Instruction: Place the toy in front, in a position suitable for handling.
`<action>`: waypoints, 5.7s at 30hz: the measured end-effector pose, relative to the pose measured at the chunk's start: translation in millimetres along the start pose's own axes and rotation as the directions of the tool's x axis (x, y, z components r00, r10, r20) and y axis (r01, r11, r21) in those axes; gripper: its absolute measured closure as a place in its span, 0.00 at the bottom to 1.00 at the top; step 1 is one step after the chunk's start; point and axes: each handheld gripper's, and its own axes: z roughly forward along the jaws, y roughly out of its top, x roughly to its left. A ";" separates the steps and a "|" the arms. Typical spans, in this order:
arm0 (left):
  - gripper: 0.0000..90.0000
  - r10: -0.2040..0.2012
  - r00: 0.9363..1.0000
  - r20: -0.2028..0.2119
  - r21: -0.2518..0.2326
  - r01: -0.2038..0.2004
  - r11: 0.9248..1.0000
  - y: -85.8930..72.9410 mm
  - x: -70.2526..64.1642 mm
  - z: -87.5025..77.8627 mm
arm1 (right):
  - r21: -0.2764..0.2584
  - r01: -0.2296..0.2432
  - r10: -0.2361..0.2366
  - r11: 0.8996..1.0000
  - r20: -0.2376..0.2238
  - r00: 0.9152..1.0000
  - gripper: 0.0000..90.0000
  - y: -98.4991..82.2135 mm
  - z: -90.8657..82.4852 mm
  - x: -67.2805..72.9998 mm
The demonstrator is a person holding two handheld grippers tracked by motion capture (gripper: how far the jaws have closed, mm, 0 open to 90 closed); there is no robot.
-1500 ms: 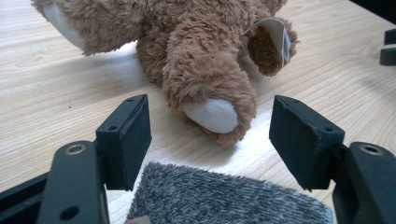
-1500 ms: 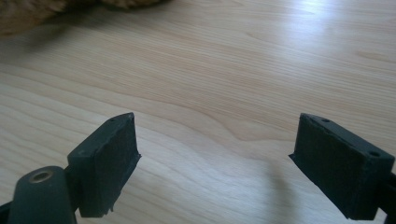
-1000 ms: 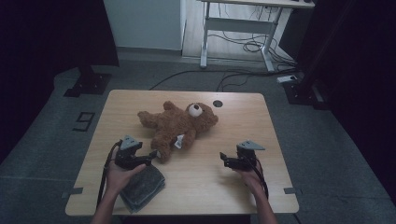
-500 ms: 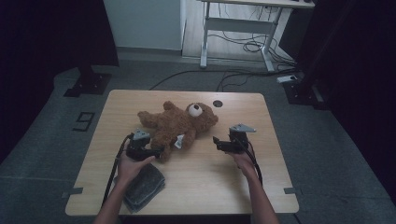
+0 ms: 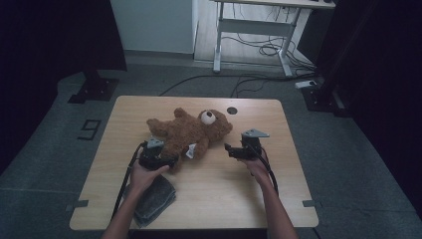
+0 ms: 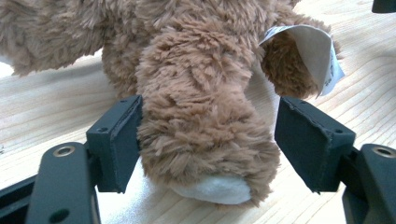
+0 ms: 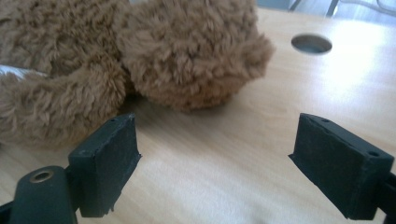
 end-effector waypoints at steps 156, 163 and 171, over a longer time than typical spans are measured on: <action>0.24 0.087 0.996 0.001 -0.015 -0.087 0.996 -65.2 -8.8 -75.5 | -0.060 -0.139 0.137 0.989 -0.027 0.990 0.61 -72.9 -67.9 -0.4; 0.25 0.085 0.996 0.007 0.002 -0.085 0.996 -66.2 -7.9 -73.8 | -0.057 -0.138 0.137 0.989 -0.027 0.990 0.59 -74.1 -68.7 -1.3; 0.25 0.093 0.996 0.003 0.018 -0.093 0.995 -69.8 -10.6 -72.5 | -0.061 -0.126 0.125 0.990 -0.019 0.992 0.57 -74.5 -68.7 -0.2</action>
